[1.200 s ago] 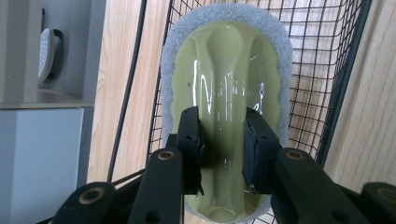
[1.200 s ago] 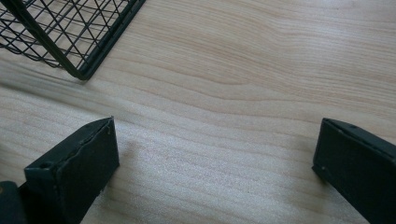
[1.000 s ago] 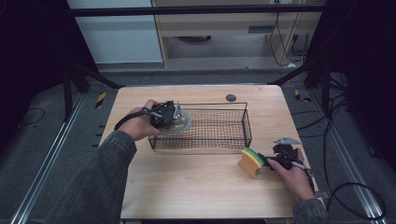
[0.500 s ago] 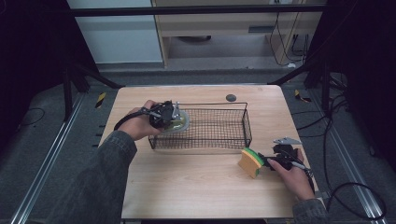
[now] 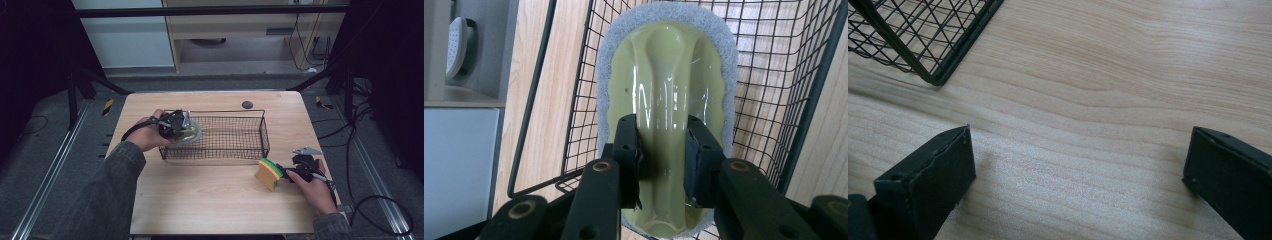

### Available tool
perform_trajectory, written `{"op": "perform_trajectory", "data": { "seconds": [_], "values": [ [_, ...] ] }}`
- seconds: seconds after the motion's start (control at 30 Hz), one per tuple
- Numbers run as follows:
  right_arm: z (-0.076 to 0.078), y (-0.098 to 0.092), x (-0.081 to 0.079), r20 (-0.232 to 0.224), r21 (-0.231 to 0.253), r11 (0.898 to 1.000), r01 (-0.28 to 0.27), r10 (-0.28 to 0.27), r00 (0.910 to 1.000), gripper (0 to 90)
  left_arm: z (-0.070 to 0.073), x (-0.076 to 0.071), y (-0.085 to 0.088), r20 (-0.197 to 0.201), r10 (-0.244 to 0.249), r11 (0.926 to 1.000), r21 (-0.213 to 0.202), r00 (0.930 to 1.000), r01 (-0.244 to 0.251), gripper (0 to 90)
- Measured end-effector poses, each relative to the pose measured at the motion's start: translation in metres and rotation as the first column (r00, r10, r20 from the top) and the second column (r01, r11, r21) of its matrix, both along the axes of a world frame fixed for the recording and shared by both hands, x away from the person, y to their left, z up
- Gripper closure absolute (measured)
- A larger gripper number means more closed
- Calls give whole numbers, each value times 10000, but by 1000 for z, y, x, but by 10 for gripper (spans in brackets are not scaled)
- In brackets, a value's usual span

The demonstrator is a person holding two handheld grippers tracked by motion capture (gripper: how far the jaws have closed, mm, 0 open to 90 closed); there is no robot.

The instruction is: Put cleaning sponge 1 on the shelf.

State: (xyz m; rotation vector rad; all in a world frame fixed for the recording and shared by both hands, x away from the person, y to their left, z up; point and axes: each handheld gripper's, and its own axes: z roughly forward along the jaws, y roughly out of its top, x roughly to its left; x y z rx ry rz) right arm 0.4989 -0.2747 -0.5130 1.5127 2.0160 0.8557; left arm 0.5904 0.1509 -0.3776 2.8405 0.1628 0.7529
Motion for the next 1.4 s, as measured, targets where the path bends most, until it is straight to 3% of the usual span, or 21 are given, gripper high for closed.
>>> {"op": "perform_trajectory", "data": {
  "seconds": [0.4, 1.4],
  "values": [
    [0, 0, 0, -8, 29, 10000, 0, 0, 10000, 5, -16, 1, -4, 140, 444, 9990, 16, 9989, -444, 711],
    [0, 0, 0, -4, 45, 10000, 8, -8, 10000, 5, -40, 8, -7, -651, 801, 9968, 86, 9947, -797, 709]
  ]
}}
